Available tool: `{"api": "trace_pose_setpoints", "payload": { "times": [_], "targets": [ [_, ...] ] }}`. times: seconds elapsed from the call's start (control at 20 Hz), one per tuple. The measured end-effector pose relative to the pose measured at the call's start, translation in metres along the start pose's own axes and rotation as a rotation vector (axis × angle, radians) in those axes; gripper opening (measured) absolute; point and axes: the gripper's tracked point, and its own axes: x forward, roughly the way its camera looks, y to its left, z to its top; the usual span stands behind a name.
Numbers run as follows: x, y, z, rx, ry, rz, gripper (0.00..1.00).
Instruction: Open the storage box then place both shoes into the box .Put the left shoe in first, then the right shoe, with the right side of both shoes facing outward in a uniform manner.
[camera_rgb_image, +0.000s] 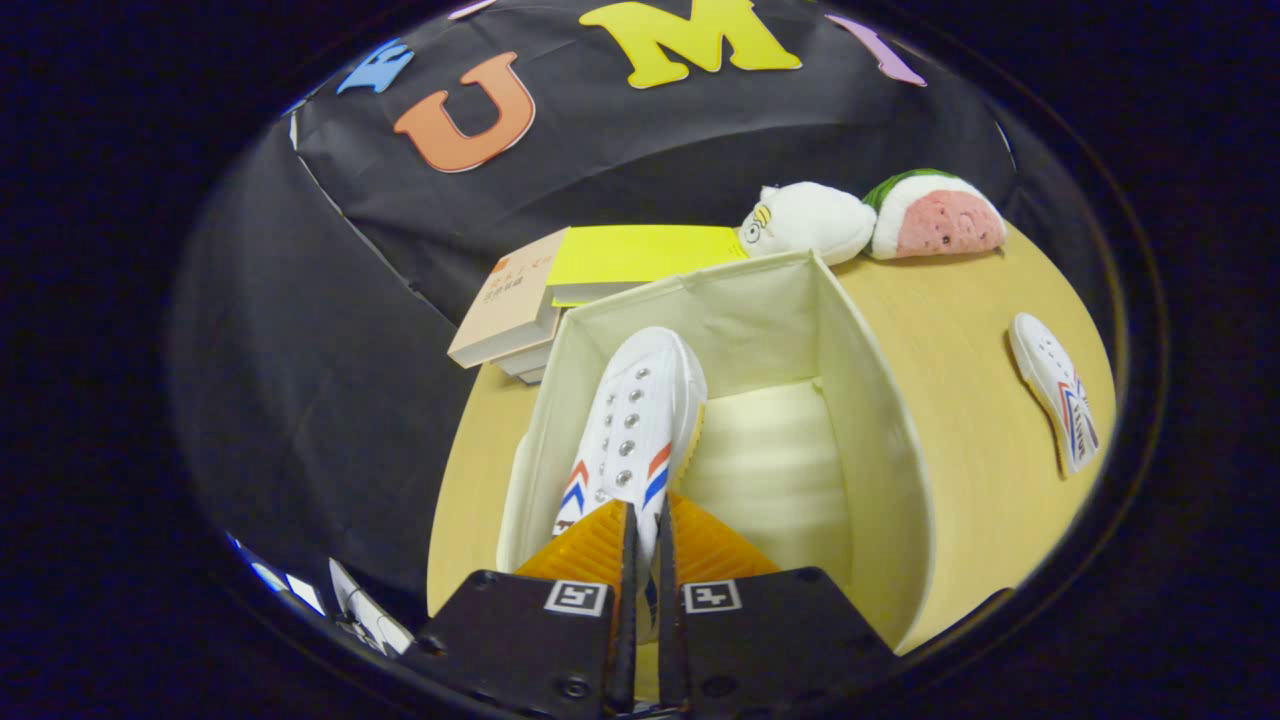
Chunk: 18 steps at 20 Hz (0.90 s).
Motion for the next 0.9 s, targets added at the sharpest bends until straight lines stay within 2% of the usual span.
{"api": "trace_pose_setpoints", "payload": {
  "times": [0.1, 0.15, 0.3, 0.6, 0.8, 0.9],
  "targets": [
    [-0.005, 0.004, 0.008, -0.012, -0.043, 0.005, 0.74],
    [-0.020, 0.006, 0.020, -0.019, -0.082, 0.014, 1.00],
    [-0.047, 0.009, 0.034, -0.103, -0.184, 0.007, 1.00],
    [-0.122, -0.009, 0.065, -0.334, -0.423, -0.078, 1.00],
    [-0.176, -0.051, 0.085, -0.405, -0.564, -0.138, 1.00],
    [-0.201, -0.083, 0.090, -0.389, -0.601, -0.199, 1.00]
  ]
}}
